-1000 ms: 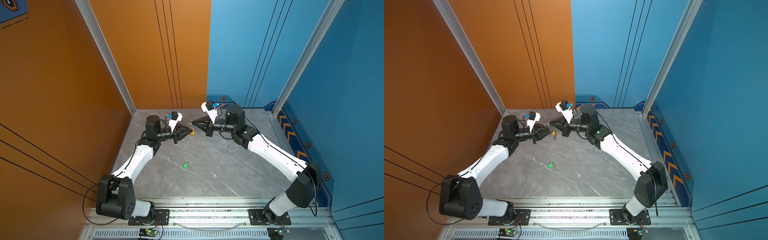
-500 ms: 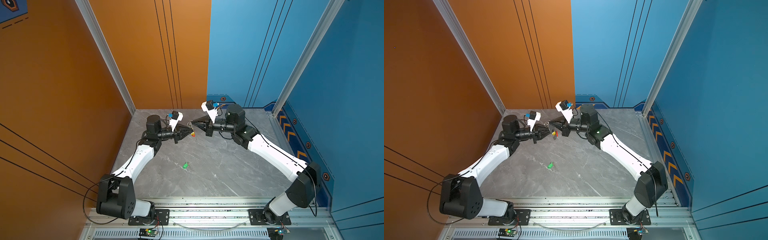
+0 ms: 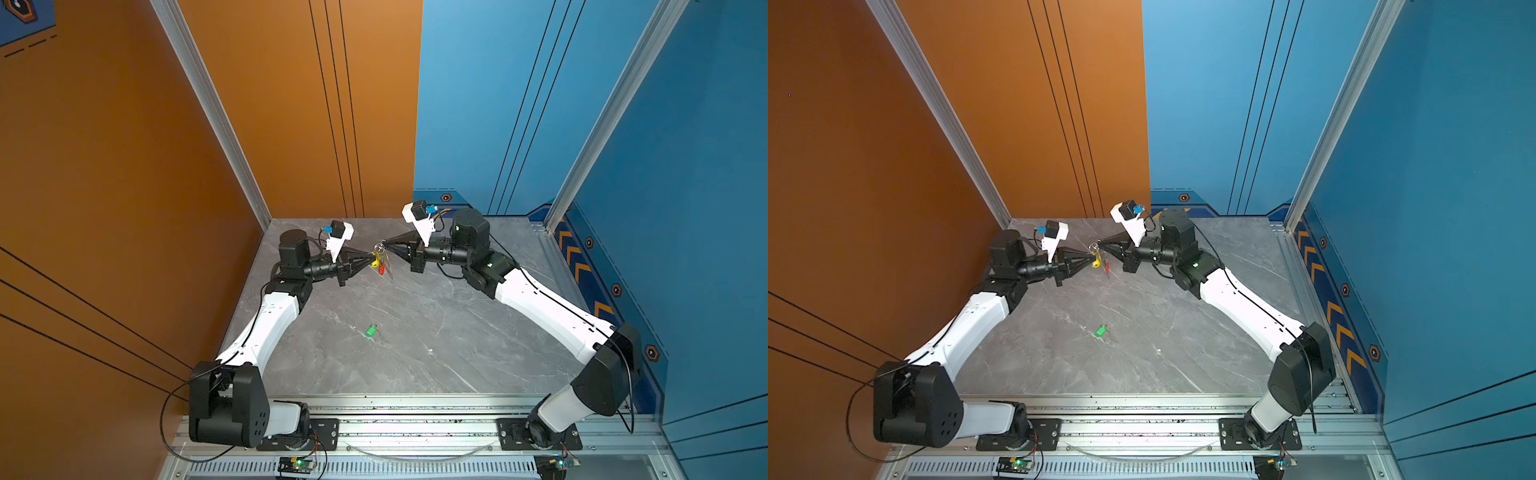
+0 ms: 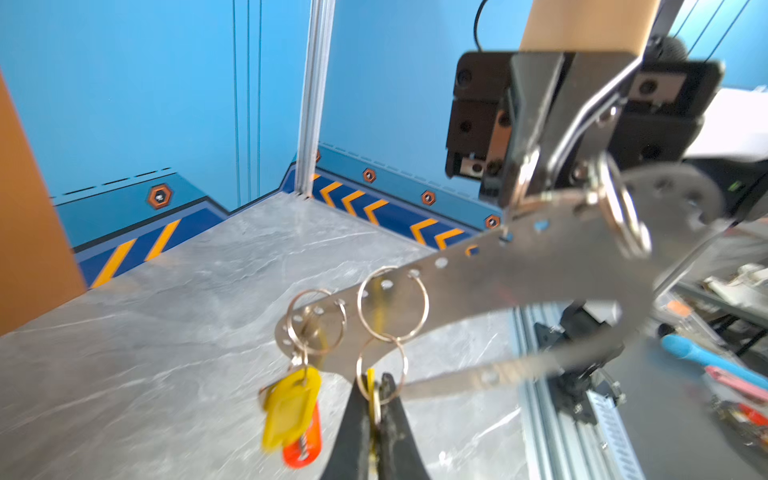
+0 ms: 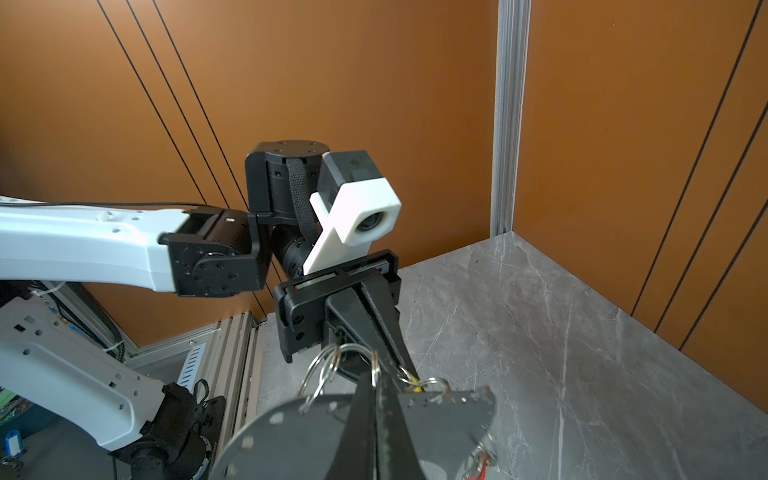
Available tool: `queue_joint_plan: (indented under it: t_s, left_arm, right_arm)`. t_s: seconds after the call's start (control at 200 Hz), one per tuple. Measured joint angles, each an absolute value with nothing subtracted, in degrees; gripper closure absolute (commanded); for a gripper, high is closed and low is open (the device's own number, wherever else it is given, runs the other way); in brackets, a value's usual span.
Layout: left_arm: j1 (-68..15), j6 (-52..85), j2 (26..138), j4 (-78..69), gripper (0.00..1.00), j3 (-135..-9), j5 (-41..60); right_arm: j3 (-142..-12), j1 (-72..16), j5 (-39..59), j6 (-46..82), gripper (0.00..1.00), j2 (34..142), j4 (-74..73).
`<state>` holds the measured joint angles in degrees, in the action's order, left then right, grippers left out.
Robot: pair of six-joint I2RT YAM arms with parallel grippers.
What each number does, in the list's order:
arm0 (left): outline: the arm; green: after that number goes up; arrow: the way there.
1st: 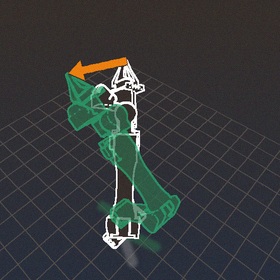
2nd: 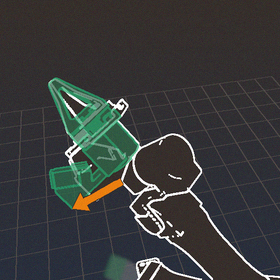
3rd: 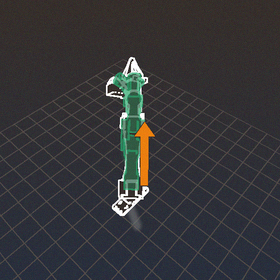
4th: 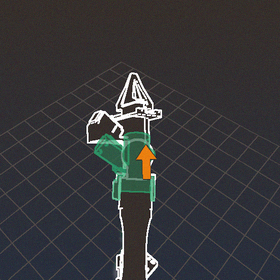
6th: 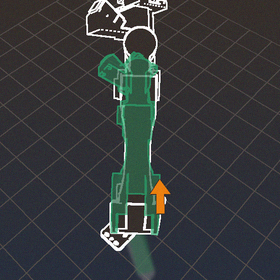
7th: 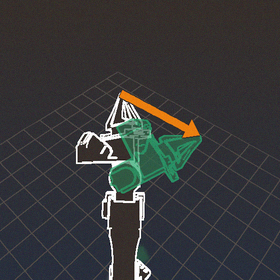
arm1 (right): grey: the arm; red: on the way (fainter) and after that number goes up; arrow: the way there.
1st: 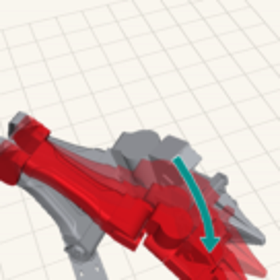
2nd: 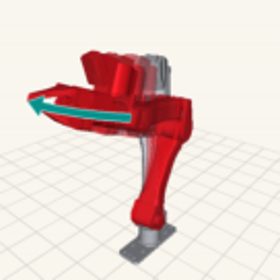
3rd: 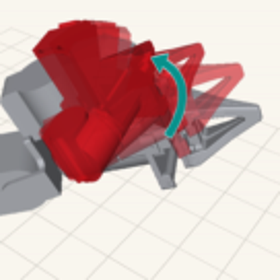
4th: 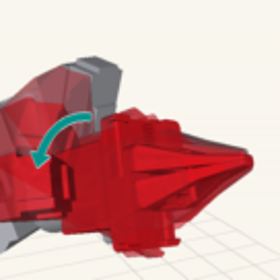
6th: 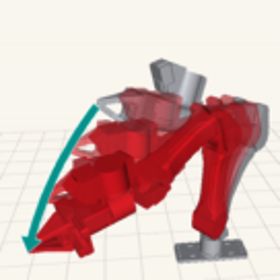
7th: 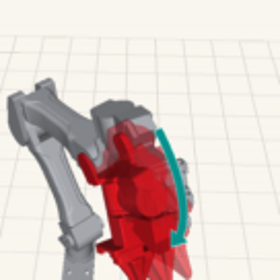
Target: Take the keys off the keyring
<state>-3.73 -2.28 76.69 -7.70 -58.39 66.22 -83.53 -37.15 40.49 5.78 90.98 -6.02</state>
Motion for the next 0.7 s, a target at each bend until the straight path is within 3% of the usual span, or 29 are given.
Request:
queue_joint_plan:
  t_s: [0.516,0.696]
  left_arm:
    - [0.3,-28.8,74.5,27.4,1.0,-73.1,55.3]
    - [0.3,-35.6,72.8,31.7,1.0,-74.2,50.1]
  right_arm:
    - [-81.1,-42.4,37.2,0.0,1.0,91.0,-3.6]
    - [-79.3,-44.7,36.2,-1.4,0.84,91.2,-3.9]
